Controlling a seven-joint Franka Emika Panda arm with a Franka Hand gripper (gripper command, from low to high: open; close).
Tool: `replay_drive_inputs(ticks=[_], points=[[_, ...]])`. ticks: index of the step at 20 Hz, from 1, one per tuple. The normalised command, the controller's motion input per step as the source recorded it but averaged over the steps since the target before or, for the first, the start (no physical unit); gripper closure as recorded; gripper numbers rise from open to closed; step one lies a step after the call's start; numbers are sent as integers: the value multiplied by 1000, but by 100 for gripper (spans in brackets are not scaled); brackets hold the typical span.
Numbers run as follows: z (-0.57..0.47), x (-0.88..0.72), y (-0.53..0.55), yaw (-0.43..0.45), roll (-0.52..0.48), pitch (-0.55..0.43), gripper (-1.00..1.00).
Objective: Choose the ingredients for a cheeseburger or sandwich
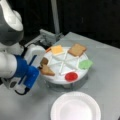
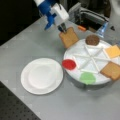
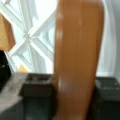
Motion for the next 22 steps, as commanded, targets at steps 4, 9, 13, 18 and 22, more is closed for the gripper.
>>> replay_drive_inputs(ticks=[4,9,13,18,22], points=[[53,162,-289,84,-42,114,100],[-128,393,-428,65,-26,21,100],[-145,499,-412,161,50,-8,100],[6,579,-313,304,120,31,100],[-25,773,-194,365,145,-4,100]])
